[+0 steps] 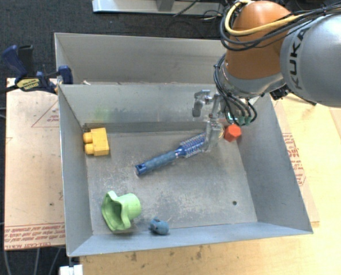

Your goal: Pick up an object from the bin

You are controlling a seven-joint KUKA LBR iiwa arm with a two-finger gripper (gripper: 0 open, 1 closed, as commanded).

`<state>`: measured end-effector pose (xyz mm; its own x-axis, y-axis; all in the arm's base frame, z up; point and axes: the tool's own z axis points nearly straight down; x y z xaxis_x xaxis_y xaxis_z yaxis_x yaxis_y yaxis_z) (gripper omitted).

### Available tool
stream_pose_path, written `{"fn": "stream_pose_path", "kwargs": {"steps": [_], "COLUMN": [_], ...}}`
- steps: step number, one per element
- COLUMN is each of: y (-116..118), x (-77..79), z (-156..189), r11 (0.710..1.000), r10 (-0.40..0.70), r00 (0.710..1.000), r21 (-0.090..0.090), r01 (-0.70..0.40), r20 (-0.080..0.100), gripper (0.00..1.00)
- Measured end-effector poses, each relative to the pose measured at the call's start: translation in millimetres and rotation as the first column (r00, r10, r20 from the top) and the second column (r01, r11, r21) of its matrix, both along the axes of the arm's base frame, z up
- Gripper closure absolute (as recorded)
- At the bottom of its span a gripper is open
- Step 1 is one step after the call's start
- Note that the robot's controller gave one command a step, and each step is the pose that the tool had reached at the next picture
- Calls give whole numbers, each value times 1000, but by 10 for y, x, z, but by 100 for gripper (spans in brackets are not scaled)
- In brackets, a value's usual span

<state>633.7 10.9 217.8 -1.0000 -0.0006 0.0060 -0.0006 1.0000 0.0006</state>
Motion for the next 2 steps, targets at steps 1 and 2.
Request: {"fn": "stream_pose_path", "kwargs": {"steps": [1,2], "y": [-51,50], "x": [-103,-22], "z": [-243,-1509], "r11": [999,978], "r10": [-40,210], "r00": [999,978], "r21": [0,1], "r01": [40,-210], "r20": [4,4], "gripper": [0,0]}}
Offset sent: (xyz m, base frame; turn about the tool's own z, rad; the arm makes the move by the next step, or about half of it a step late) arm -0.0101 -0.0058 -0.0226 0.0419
